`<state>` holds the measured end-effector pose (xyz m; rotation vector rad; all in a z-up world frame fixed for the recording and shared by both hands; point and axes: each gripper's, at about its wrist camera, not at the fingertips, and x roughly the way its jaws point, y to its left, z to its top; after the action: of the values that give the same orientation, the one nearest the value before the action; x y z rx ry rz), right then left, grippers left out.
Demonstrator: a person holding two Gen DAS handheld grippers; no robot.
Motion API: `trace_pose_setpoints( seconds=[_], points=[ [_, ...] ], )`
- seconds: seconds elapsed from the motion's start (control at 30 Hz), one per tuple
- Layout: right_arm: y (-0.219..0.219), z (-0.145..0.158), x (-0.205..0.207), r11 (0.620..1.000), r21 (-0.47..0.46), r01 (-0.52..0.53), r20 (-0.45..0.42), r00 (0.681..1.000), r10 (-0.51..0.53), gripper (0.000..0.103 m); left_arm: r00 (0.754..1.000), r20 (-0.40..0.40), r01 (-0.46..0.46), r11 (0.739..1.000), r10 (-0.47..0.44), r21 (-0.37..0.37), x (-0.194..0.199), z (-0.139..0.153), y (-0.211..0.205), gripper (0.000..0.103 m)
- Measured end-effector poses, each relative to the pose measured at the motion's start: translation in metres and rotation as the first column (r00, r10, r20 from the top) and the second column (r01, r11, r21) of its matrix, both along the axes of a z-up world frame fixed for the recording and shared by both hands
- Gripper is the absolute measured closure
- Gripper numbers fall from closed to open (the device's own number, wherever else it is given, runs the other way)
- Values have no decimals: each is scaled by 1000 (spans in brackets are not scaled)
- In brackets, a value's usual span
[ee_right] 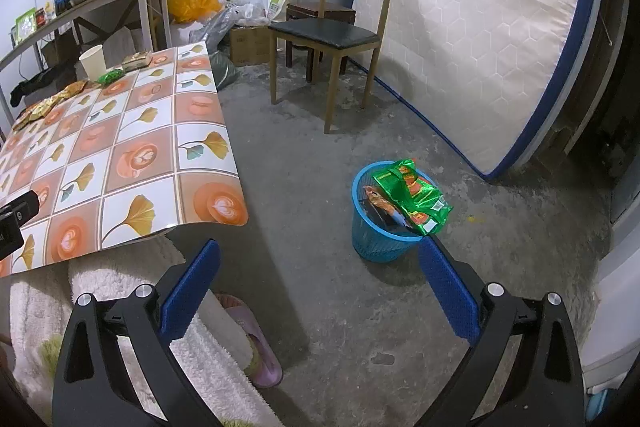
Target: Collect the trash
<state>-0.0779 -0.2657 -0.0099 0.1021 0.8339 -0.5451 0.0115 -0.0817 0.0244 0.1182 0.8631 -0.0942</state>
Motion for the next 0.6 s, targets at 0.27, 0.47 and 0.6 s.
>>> trace_pose_setpoints(
  seconds=[0.27, 0.47, 0.6],
  points=[
    [1, 0, 0, 1000, -1, 1, 0, 1000, -1, 7, 1000, -2, 0, 1000, 0, 1, -1, -1, 0, 9],
    [1, 0, 0, 1000, 0, 2, 1, 1000, -2, 7, 1000, -1, -1, 1000, 1, 1, 0, 0, 1, 9],
    [0, 0, 0, 1000, 0, 1, 1, 1000, -1, 7, 1000, -1, -1, 1000, 1, 2, -1, -2, 1, 9]
  ],
)
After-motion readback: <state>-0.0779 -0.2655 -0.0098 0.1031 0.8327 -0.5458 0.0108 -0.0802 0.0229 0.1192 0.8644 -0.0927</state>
